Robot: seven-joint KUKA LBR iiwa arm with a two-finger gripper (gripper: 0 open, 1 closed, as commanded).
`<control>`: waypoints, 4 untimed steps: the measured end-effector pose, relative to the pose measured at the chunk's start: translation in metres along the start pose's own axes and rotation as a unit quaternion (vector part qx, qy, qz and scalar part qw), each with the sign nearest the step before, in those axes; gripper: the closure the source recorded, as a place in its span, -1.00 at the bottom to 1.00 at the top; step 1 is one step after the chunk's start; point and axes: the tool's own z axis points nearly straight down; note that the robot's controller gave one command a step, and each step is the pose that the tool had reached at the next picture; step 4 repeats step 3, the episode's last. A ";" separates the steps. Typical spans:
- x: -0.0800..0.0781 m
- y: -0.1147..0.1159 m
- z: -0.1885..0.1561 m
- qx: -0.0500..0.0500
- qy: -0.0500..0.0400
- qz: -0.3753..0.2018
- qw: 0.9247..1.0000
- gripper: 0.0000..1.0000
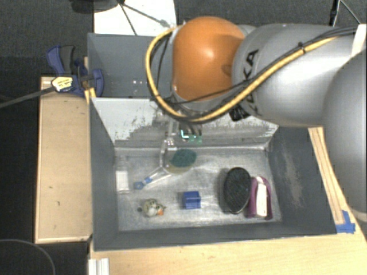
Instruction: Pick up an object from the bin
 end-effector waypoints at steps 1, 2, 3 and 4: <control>0.032 -0.021 0.151 -0.001 -0.005 -0.041 0.999 -1.00; 0.030 -0.020 0.146 -0.002 -0.008 -0.038 0.999 1.00; 0.032 -0.030 -0.058 -0.001 -0.008 -0.021 1.000 1.00; 0.032 -0.030 -0.058 -0.001 -0.008 -0.021 1.000 1.00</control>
Offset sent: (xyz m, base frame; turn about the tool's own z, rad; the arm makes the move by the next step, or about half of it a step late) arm -0.0341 -0.0210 -0.1499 -0.0849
